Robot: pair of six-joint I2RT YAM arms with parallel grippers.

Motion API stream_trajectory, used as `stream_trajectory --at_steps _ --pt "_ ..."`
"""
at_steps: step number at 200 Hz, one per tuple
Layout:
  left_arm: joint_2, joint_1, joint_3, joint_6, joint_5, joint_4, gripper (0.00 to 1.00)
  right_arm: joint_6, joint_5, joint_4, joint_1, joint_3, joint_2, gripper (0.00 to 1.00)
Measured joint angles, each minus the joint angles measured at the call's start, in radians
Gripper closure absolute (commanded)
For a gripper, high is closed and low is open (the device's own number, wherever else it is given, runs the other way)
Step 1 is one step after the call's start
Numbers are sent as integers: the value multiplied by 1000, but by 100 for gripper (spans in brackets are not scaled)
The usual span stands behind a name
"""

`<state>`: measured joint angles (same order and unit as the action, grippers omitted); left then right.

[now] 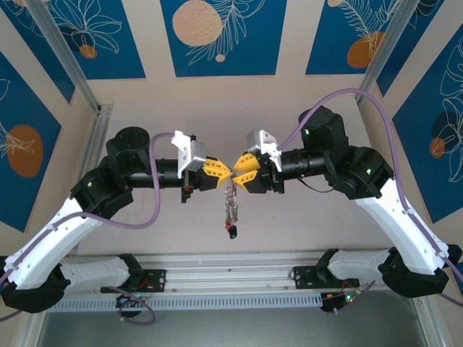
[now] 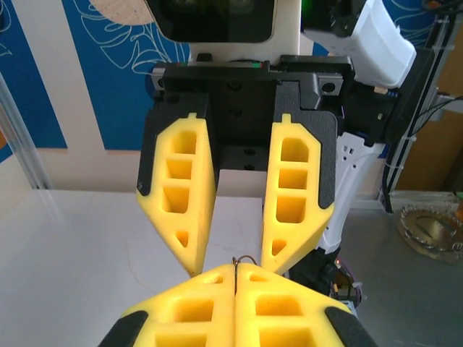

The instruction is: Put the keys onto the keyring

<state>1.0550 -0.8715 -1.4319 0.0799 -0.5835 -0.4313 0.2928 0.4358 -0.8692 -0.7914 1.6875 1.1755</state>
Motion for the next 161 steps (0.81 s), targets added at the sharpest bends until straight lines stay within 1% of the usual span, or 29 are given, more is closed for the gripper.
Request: stream_trajectory --at_steps 12,41,69,94,114,124,135,161 --pt "-7 0 16 -4 -2 23 100 -4 12 3 2 -4 -1 80" --pt "-14 0 27 -19 -8 62 100 -17 34 17 8 -11 -2 100" --pt "-16 0 38 -23 -11 89 100 -16 40 21 15 -12 -8 100" --pt "-12 0 26 -18 3 68 100 -15 34 24 19 -12 -10 100" --pt "8 0 -21 6 25 0 79 -7 16 10 19 0 -2 100" --pt "22 0 -58 23 37 -40 72 -1 0 -14 21 16 4 100" --pt "35 1 -106 40 51 -89 69 11 -21 -43 24 39 15 100" --pt "71 1 -233 95 85 -214 67 33 -72 -100 22 102 55 100"
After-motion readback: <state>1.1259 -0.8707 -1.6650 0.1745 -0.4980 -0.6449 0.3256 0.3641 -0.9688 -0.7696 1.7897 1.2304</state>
